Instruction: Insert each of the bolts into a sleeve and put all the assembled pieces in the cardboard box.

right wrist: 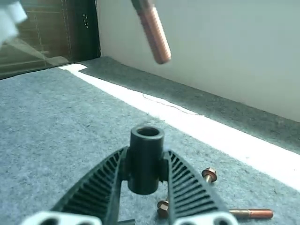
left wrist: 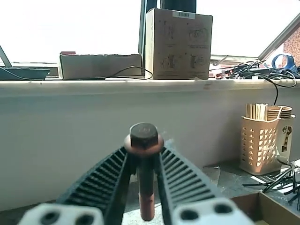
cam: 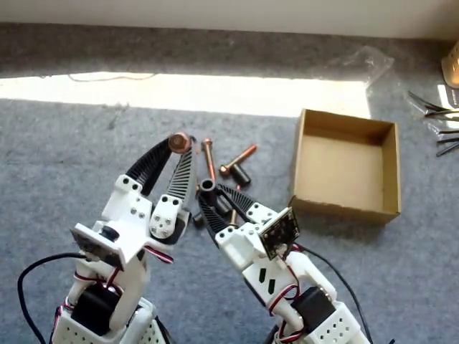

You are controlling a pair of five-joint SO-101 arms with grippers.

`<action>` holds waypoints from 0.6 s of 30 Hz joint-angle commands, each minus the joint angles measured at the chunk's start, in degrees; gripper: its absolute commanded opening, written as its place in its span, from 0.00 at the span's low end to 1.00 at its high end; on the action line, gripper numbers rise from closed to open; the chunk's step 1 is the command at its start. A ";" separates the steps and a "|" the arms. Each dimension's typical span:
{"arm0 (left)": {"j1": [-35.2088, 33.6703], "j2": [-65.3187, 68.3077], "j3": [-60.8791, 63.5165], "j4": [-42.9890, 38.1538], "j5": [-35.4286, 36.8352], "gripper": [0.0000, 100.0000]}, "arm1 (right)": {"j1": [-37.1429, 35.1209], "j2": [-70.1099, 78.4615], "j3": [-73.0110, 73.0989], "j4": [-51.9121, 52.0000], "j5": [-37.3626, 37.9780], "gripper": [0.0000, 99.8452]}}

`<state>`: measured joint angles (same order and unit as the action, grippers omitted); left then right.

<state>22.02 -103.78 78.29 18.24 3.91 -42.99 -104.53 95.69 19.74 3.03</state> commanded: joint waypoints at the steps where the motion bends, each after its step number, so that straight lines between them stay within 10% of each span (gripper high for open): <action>1: 1.10 -0.66 -4.88 3.25 -0.26 0.01 | -0.48 -0.66 8.40 1.98 -0.18 0.01; 18: 1.54 -0.66 -8.75 12.84 -3.60 0.01 | -0.57 -0.57 8.40 2.59 -0.18 0.01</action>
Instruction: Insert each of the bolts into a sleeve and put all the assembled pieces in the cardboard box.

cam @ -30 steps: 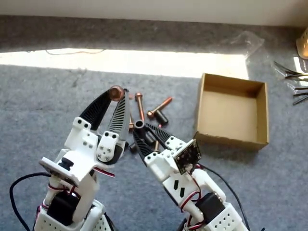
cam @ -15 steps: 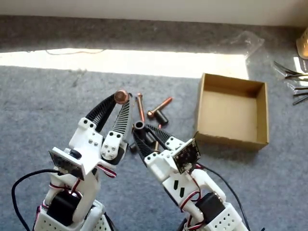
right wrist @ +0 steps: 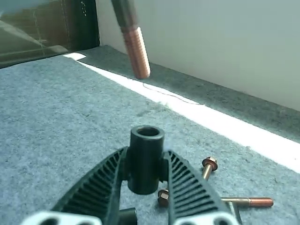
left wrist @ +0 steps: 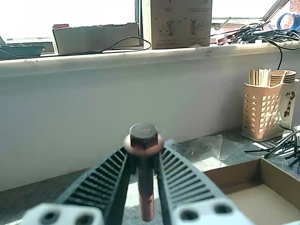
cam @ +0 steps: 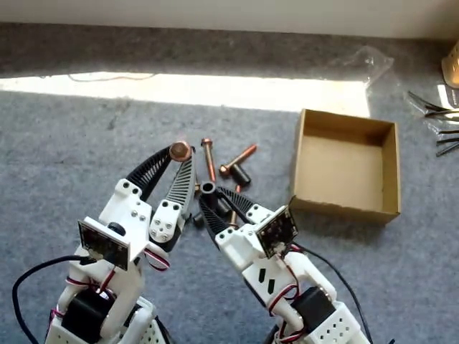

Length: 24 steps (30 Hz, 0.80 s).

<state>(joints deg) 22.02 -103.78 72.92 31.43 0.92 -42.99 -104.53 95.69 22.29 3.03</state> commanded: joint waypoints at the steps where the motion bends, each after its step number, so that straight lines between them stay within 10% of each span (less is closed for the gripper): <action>1: 1.54 -0.66 -3.30 -0.35 -0.62 0.01 | -0.57 -0.57 8.40 0.04 -0.18 0.01; 24: 9.98 -0.66 -3.38 1.41 -0.70 0.01 | -0.57 -0.66 8.40 1.98 9.49 0.01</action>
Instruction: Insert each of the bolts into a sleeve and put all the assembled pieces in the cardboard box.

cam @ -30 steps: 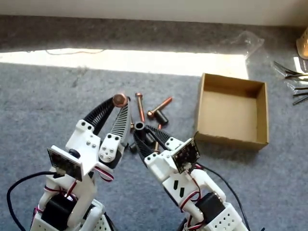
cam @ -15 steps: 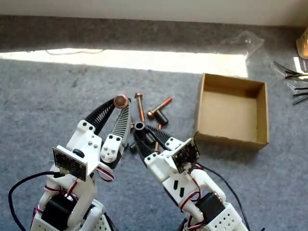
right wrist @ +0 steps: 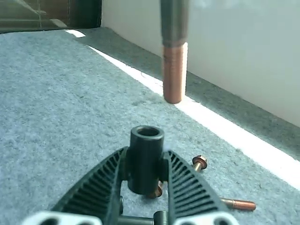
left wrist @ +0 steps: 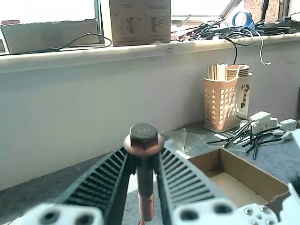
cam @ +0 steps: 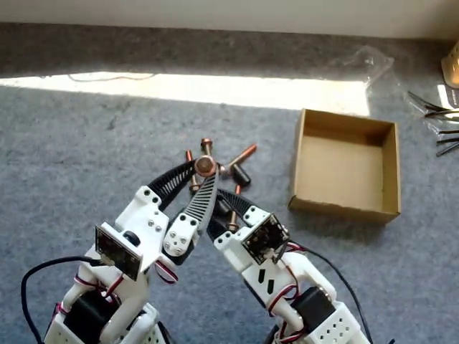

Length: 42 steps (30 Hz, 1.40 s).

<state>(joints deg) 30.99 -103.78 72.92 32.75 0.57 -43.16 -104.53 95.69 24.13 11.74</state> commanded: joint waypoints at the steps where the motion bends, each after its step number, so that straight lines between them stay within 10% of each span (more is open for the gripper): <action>1: 1.01 -0.66 -3.56 0.70 -0.35 0.01 | -0.40 -0.66 8.40 0.13 0.79 0.01; 42: -7.08 -0.84 -4.79 4.75 12.22 0.01 | -0.04 -0.75 8.31 -1.19 0.35 0.01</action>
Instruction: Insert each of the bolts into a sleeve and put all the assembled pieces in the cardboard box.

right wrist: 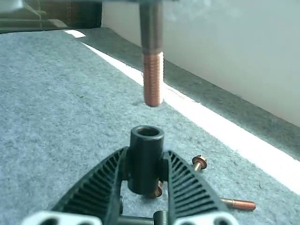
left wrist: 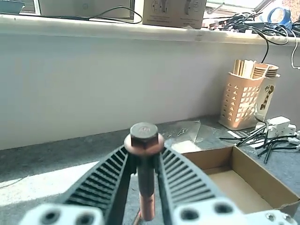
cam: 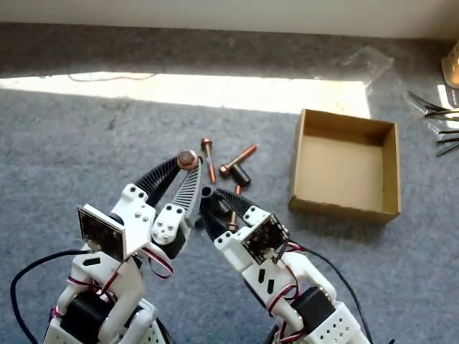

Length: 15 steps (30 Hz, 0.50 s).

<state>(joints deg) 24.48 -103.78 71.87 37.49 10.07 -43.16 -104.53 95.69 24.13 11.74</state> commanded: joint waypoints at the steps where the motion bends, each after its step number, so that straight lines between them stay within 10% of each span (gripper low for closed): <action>1: -0.57 -0.75 -3.74 0.00 3.25 0.01 | -0.04 -0.75 8.31 -1.54 0.35 0.01; 15: -0.57 -0.75 -3.38 0.00 3.34 0.01 | -0.04 -0.75 8.31 -5.76 0.35 0.01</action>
<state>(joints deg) 24.48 -103.78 71.87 37.49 12.26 -43.16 -104.53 95.69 21.67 11.74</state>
